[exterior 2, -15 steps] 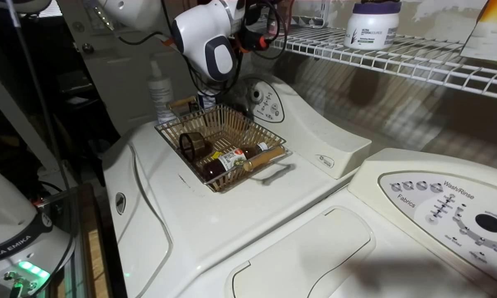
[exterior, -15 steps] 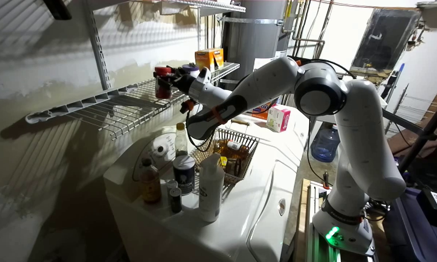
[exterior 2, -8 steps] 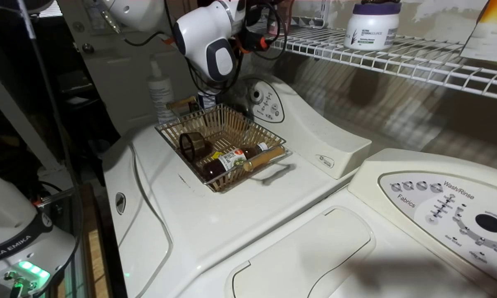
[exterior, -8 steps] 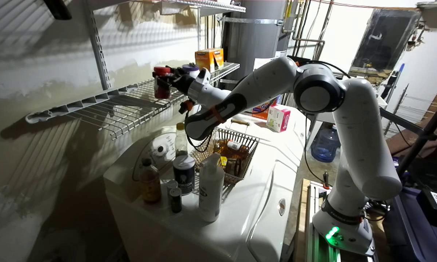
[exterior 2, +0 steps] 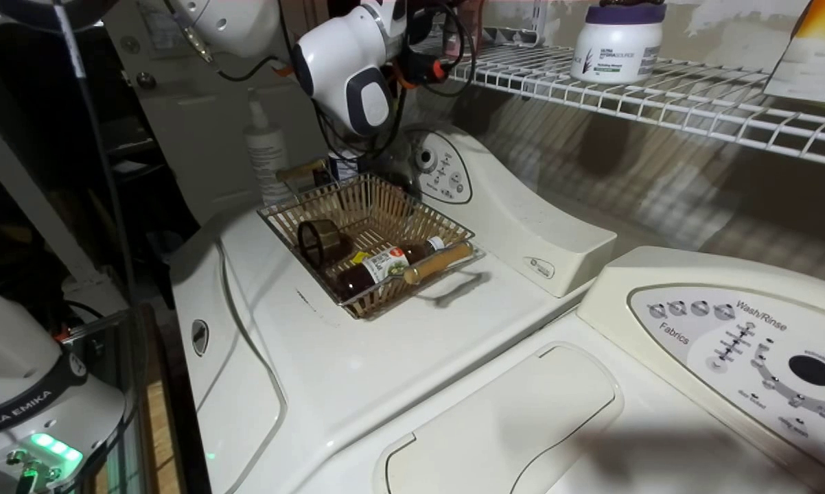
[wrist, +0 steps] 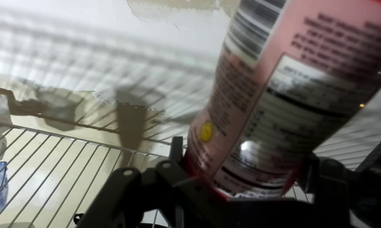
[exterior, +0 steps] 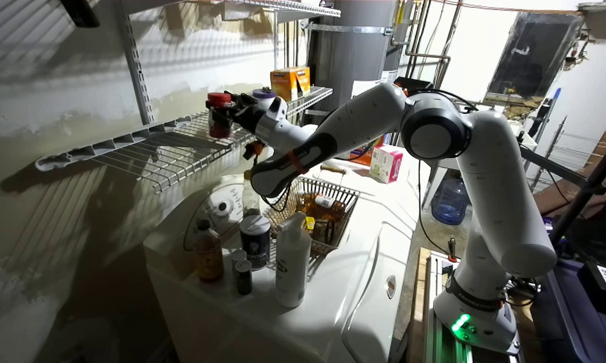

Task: Put the red bottle upright

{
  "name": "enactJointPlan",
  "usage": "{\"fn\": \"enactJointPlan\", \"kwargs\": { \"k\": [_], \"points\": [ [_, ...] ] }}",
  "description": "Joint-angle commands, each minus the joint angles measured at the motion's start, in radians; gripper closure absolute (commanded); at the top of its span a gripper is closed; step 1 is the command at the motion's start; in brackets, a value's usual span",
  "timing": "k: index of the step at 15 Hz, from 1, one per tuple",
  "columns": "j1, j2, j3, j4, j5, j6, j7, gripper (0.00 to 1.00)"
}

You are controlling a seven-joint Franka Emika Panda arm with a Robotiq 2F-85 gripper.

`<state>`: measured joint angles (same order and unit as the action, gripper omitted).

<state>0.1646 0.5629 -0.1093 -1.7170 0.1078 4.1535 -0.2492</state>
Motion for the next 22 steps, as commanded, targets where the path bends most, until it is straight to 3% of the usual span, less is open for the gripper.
{"fn": "enactJointPlan", "kwargs": {
  "k": [1, 5, 22],
  "points": [
    [-0.009, 0.046, 0.025, 0.064, 0.010, 0.008, -0.036, 0.03],
    [-0.005, 0.055, 0.028, 0.082, 0.024, -0.003, -0.051, 0.00],
    [0.079, -0.106, -0.008, 0.044, 0.315, -0.325, -0.264, 0.00]
  ]
}}
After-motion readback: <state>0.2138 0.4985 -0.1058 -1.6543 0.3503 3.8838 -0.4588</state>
